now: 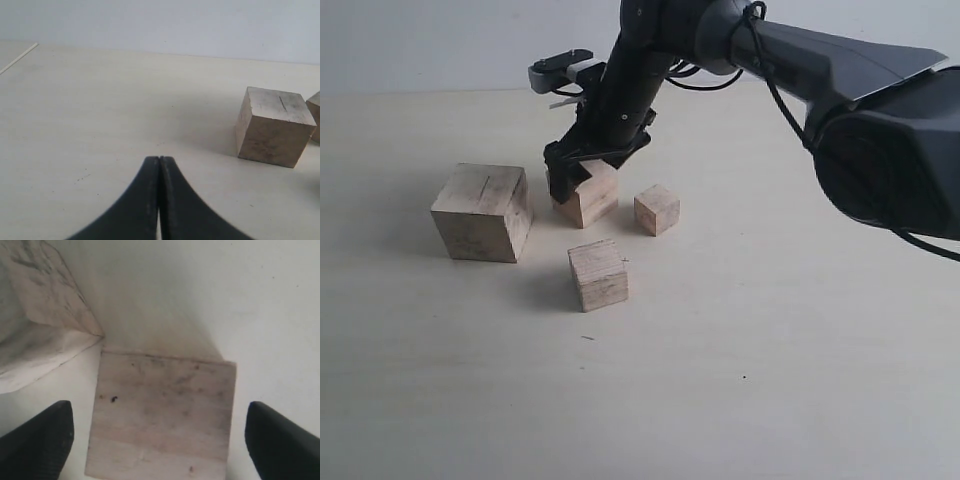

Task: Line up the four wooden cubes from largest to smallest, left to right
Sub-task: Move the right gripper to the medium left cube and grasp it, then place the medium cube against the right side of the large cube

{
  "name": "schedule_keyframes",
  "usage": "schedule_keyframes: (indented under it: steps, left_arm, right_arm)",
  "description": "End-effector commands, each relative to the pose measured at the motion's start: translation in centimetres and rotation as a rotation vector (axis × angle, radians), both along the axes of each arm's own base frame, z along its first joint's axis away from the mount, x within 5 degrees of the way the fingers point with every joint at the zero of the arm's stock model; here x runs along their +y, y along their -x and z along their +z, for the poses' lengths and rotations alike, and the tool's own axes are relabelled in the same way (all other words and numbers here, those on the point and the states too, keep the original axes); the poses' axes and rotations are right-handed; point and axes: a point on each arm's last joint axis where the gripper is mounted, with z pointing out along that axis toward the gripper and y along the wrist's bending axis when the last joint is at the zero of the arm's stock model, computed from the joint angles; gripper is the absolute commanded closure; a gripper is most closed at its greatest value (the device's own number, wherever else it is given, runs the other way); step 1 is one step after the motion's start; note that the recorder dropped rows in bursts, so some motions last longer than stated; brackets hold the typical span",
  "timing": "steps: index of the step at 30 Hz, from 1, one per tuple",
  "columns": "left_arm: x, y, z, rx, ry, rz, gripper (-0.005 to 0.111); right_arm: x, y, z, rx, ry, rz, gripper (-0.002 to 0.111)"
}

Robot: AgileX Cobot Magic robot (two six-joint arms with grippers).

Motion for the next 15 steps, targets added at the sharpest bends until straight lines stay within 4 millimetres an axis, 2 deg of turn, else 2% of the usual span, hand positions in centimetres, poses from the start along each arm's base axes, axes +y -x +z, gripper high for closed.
schedule_keyframes:
  steps: [1,3,8,9,15]
  left_arm:
    - [0.0,0.0,0.0,-0.013,0.002,-0.004,0.107]
    - [0.0,0.0,0.0,-0.013,0.002,-0.004,0.107]
    - [0.0,0.0,0.0,-0.013,0.002,-0.004,0.107]
    - [0.0,0.0,0.0,-0.013,0.002,-0.004,0.107]
    - [0.0,0.0,0.0,-0.013,0.002,-0.004,0.107]
  right_arm:
    - [-0.1,0.3,-1.2,0.038,0.026,0.019,0.035]
    - [-0.2,0.5,-1.5,0.063,0.044,0.029,0.049]
    - [-0.3,0.6,-0.7,0.06,0.048,0.027,0.103]
    - [-0.3,0.6,-0.3,0.054,0.042,0.028,0.108]
    - [-0.2,0.8,2.8,-0.021,-0.014,0.123,0.108]
